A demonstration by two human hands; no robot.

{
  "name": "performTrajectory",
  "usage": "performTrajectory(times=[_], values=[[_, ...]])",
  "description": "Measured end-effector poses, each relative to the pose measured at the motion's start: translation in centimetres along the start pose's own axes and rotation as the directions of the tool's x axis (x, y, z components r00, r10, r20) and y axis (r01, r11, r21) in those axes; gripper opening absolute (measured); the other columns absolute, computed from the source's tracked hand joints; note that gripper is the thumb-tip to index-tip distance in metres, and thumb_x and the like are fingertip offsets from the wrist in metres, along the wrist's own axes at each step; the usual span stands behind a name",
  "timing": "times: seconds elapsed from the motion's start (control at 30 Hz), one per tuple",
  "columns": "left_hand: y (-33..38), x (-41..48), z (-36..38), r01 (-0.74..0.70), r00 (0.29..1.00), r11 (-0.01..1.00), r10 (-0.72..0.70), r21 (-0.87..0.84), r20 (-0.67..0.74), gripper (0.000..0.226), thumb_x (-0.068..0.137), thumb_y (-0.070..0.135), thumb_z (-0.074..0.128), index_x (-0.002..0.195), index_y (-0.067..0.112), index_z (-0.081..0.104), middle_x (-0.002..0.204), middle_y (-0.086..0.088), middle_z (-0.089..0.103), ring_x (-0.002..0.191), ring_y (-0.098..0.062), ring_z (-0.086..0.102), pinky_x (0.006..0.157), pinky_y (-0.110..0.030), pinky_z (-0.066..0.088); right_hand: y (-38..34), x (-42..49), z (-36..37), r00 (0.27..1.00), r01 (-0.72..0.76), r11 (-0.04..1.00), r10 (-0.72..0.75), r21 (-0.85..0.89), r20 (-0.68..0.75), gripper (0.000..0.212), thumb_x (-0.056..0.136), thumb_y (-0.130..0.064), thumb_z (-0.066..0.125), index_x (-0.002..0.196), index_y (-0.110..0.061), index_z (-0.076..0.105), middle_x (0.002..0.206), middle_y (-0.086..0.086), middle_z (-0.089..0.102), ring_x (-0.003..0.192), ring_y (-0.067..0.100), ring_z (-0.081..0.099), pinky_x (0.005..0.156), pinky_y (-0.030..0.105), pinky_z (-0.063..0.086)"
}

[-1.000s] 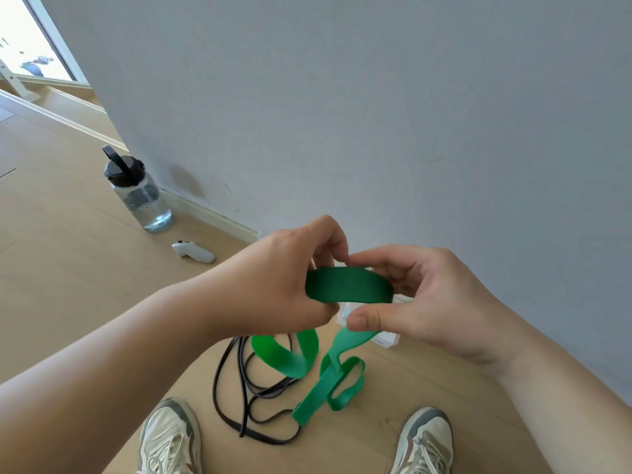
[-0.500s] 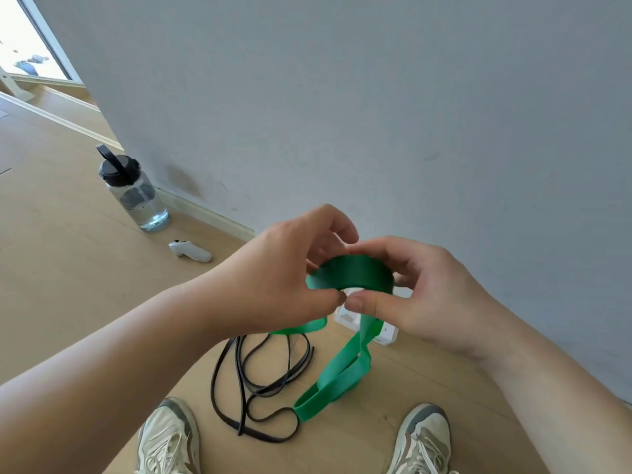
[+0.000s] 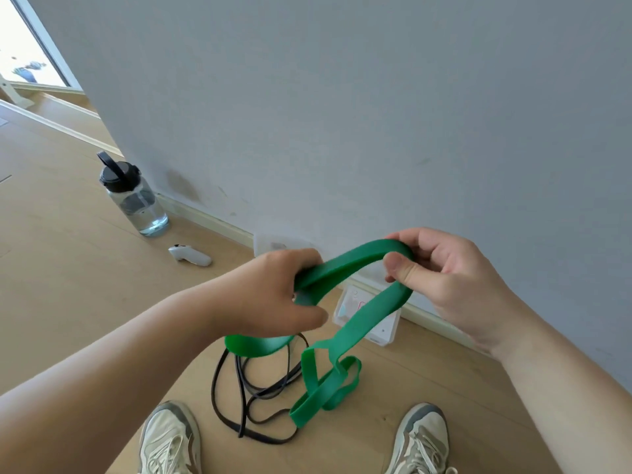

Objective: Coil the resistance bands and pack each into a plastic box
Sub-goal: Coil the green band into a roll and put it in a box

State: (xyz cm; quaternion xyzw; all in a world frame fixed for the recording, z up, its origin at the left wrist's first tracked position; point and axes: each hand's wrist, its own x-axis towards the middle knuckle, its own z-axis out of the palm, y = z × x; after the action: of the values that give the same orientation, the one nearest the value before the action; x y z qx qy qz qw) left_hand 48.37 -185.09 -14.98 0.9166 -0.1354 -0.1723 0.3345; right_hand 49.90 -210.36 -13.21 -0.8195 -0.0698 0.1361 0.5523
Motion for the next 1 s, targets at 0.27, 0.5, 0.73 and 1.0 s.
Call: performTrajectory(times=[0.27, 0.5, 0.73, 1.0], values=[[4.8, -3.0, -3.6, -0.087, 0.976, 0.979, 0.046, -0.187, -0.214, 0.031, 0.075, 0.018, 0.085, 0.093, 0.034, 0.066, 0.088, 0.015, 0.076, 0.075, -0.006, 0.071, 0.070, -0.022, 0.059, -0.8, -1.1, 1.1, 0.898, -0.110, 0.967, 0.196, -0.231, 0.395, 0.031, 0.090, -0.024, 0.080, 0.118, -0.029, 0.071, 0.115, -0.012, 0.078, 0.114, 0.005, 0.070, 0.110, 0.041, 0.049], [5.9, -3.6, -3.6, -0.124, 0.927, 0.992, 0.122, 0.017, -0.356, 0.025, 0.074, 0.029, 0.081, 0.085, 0.030, 0.058, 0.080, 0.008, 0.070, 0.072, -0.011, 0.062, 0.066, -0.037, 0.056, -5.9, -1.9, 2.5, 0.990, 0.034, 0.999, -0.034, -0.004, 0.140, 0.033, 0.090, -0.013, 0.078, 0.118, -0.028, 0.072, 0.098, 0.012, 0.078, 0.099, 0.033, 0.074, 0.098, 0.055, 0.056], [3.1, -2.8, -0.8, -0.032, 0.895, 0.987, 0.100, 0.160, -0.435, 0.028, 0.077, 0.030, 0.068, 0.096, 0.031, 0.047, 0.084, 0.013, 0.055, 0.077, -0.009, 0.050, 0.062, -0.028, 0.044, -5.1, -1.9, 3.2, 0.998, -0.049, 0.996, 0.053, -0.079, 0.043, 0.022, 0.089, -0.027, 0.080, 0.110, -0.032, 0.075, 0.098, -0.005, 0.079, 0.096, 0.021, 0.074, 0.093, 0.050, 0.060], [0.8, -2.0, -0.9, -0.310, 0.723, 0.890, 0.448, 0.333, -0.526, 0.011, 0.092, 0.026, 0.071, 0.102, 0.022, 0.072, 0.103, 0.013, 0.069, 0.097, -0.017, 0.064, 0.070, -0.040, 0.055, -3.9, -0.6, 2.8, 0.985, -0.059, 0.998, 0.065, -0.038, 0.163, 0.040, 0.076, -0.053, 0.081, 0.112, -0.037, 0.077, 0.099, 0.007, 0.079, 0.097, 0.027, 0.075, 0.095, 0.054, 0.058]])
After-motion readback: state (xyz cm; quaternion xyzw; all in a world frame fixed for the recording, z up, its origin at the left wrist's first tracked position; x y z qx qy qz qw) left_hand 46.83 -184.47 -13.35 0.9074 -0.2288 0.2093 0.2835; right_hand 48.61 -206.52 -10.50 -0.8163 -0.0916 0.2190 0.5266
